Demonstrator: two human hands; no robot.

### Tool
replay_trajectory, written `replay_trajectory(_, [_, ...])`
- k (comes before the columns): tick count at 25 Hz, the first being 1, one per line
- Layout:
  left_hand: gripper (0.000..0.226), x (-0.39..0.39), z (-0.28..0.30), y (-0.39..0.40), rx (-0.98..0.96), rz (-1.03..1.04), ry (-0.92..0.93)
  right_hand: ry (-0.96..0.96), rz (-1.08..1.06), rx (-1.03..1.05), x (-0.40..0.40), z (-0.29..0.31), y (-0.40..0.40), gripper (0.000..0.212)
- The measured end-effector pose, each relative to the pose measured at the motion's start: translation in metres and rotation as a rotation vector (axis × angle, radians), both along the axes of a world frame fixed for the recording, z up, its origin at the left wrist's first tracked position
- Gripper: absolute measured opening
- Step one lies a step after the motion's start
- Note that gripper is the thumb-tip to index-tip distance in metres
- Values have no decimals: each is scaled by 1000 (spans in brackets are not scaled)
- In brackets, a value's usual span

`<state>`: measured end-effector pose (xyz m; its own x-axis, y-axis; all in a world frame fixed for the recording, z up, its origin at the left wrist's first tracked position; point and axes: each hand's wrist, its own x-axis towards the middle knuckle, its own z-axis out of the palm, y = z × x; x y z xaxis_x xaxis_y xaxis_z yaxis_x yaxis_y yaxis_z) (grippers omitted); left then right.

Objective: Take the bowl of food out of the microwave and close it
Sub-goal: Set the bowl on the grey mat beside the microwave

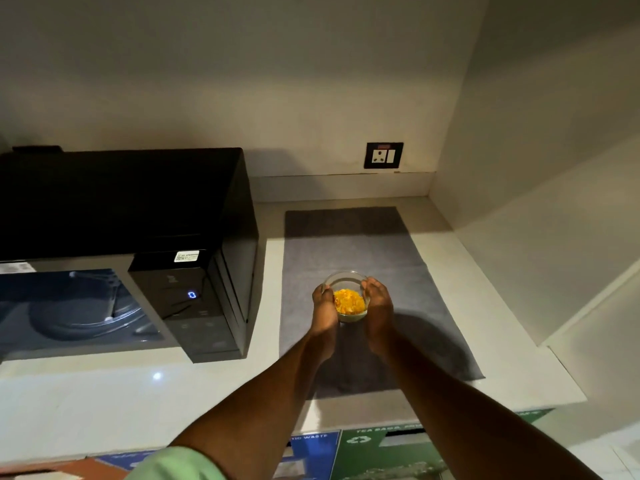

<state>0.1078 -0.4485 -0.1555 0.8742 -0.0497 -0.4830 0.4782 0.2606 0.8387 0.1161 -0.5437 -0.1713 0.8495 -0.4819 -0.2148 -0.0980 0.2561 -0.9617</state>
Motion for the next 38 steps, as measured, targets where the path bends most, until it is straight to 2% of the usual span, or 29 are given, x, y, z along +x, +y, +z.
replay_trajectory(6, [52,4,-17,1,84,-20,-29,19,-18,-58,-1,-17,-5,29])
replay_trajectory(9, [53,3,-22,3,119,-59,-54,27,-14,-119,-1,-17,-3,34])
replay_trajectory(17, [50,2,-22,8,242,-105,-65,78,164,-172,-11,-11,-11,42])
replay_trajectory(19, [51,4,-16,11,265,-90,-36,93,174,-170,-13,-5,-13,36])
replay_trajectory(22, [50,1,-3,17,282,-86,-31,78,170,-160,-16,1,-12,17])
replay_trajectory(29, [53,-27,32,29,334,-112,-82,112,125,-362,-44,16,4,38])
replay_trajectory(34, [55,-57,41,47,487,-180,-196,145,238,-615,-69,34,20,69])
replay_trajectory(38, [55,-81,47,73,588,-208,-268,131,373,-808,-97,45,46,77])
